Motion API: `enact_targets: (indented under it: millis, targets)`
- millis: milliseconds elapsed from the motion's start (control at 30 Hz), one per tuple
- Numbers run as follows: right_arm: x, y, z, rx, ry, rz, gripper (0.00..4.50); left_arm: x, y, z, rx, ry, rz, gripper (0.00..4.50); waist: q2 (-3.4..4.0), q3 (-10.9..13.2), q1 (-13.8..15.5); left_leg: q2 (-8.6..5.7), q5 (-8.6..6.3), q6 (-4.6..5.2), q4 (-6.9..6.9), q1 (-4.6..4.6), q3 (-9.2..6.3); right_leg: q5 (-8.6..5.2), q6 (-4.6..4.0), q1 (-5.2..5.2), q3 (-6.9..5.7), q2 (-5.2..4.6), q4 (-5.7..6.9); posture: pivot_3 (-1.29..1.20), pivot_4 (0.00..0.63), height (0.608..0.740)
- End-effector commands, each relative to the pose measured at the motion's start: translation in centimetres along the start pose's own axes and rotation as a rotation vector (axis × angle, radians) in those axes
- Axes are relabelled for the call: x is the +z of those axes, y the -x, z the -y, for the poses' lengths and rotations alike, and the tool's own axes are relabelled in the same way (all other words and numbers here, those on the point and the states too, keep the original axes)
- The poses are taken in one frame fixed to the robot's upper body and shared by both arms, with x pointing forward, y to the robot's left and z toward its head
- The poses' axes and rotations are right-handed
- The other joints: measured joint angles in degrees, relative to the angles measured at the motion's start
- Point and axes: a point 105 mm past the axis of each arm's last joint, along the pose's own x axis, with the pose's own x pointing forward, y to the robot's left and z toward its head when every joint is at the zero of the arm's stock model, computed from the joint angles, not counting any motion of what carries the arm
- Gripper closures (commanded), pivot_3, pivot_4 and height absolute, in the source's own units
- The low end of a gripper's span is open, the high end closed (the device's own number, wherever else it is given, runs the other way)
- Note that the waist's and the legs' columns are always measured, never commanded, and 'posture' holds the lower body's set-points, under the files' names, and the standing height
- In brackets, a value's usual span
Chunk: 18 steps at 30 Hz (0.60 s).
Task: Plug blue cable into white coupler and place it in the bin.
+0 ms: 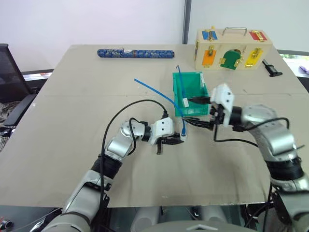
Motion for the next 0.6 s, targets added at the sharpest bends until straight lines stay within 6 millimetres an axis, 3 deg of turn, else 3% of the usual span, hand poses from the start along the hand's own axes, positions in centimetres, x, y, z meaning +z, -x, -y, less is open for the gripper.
enact_targets:
  millis: [33, 100, 200, 233, 367, 600]
  targets:
    - [1.2, 2.4, -0.1, -0.136, 0.098, 0.001, 1.21, 3.1, 1.1, -1.0, 0.069, 0.093, 0.105, 4.18, 0.00, 0.01, -0.11, 0.01, -0.01, 0.01, 0.01, 0.01, 0.03, 0.00, 0.01, 0.00, 0.02, 0.00, 0.00, 0.00, 0.150, 0.740]
    - [0.7, 4.2, 0.6, -0.279, 0.100, -0.029, 1.21, 5.0, 1.4, -1.9, 0.111, 0.203, 0.165, 4.18, -0.03, 0.04, -0.03, -0.01, -0.01, 0.02, 0.02, 0.03, 0.08, 0.00, 0.02, 0.00, 0.07, -0.02, 0.02, 0.00, 0.150, 0.740]
    - [-0.3, 6.3, -0.1, -0.389, 0.054, -0.061, 0.55, 7.2, 1.5, -3.1, 0.160, 0.329, 0.216, 4.18, -0.05, 0.06, 0.07, -0.03, -0.01, 0.03, 0.05, 0.08, 0.06, -0.01, 0.04, 0.09, 0.04, 0.00, 0.06, 0.00, 0.150, 0.740]
    - [-0.7, 6.9, -0.3, -0.429, 0.045, -0.072, 0.06, 7.9, 1.5, -3.7, 0.179, 0.367, 0.221, 4.18, -0.07, 0.06, 0.00, -0.03, -0.01, 0.03, 0.08, 0.17, 0.06, -0.02, 0.04, 0.21, -0.01, 0.03, 0.06, 0.00, 0.150, 0.740]
    - [-1.5, 8.5, -1.4, -0.589, 0.029, -0.099, 0.03, 10.0, 0.7, -6.1, 0.268, 0.508, 0.195, 4.18, -0.10, 0.09, -0.11, -0.04, 0.00, 0.01, 0.10, 0.28, 0.01, -0.16, 0.27, 0.34, -0.04, 0.05, 0.07, 0.00, 0.150, 0.740]
    - [-2.0, 8.8, -3.0, -0.676, -0.035, -0.080, 0.03, 11.0, -1.3, -10.0, 0.418, 0.727, 0.139, 4.18, -0.11, 0.10, -0.11, -0.05, 0.04, -0.05, 0.06, 0.33, 0.10, -0.16, 0.27, 0.31, 0.07, 0.06, 0.05, 0.00, 0.150, 0.740]
